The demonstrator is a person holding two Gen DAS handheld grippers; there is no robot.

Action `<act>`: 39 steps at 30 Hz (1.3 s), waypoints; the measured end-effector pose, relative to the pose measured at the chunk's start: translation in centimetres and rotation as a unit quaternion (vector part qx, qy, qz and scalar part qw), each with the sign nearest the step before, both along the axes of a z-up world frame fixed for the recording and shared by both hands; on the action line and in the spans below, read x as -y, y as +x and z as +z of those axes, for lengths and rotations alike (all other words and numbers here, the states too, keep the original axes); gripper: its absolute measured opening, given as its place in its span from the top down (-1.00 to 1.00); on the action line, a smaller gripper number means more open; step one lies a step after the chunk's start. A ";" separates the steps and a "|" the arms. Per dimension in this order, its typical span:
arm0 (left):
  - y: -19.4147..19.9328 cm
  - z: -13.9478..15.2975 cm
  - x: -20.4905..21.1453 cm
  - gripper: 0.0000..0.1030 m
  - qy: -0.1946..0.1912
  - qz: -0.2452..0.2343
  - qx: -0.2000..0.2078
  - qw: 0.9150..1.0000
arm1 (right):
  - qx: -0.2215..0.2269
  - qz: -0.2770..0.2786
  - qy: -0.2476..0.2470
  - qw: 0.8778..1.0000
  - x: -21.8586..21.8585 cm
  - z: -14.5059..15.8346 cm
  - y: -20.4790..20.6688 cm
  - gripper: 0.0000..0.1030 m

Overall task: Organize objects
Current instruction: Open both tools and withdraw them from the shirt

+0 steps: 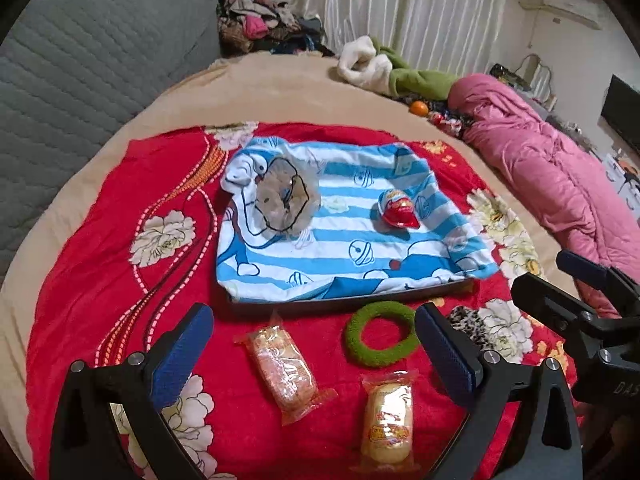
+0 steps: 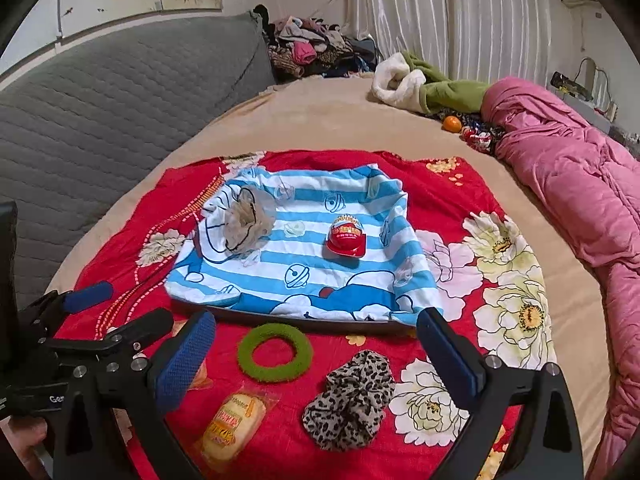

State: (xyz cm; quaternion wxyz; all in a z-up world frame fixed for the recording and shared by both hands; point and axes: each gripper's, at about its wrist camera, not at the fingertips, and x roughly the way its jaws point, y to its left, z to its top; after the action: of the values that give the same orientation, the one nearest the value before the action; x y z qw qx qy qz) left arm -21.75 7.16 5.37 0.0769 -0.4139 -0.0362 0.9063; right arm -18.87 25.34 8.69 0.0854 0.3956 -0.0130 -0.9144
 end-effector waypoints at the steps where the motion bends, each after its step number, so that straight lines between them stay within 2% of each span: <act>1: 0.3 0.2 0.1 -0.96 0.000 0.000 -0.003 1.000 | -0.003 -0.001 -0.002 1.000 -0.1 0.2 0.3 -0.97; 11: 3.9 1.8 0.5 -0.96 0.018 -0.002 -0.030 0.999 | -0.025 0.006 -0.010 1.000 0.0 1.5 3.7 -0.97; 24: 8.0 3.9 0.4 -0.96 0.013 -0.011 -0.060 0.998 | -0.057 0.015 -0.012 0.998 -0.1 3.8 8.1 -0.98; 32: 9.9 3.6 0.4 -0.96 0.005 -0.007 -0.062 0.998 | -0.061 0.014 0.002 0.998 -0.4 3.8 10.2 -0.98; 39: 11.0 2.1 -0.6 -0.96 -0.007 -0.013 -0.048 0.999 | -0.060 0.014 0.015 0.998 -0.7 2.9 11.3 -0.98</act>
State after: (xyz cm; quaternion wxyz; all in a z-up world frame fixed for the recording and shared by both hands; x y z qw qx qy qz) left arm -10.79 7.74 7.51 0.0872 -0.3708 -0.0210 0.9244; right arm -7.56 26.05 11.55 0.0924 0.3410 0.0112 -0.9354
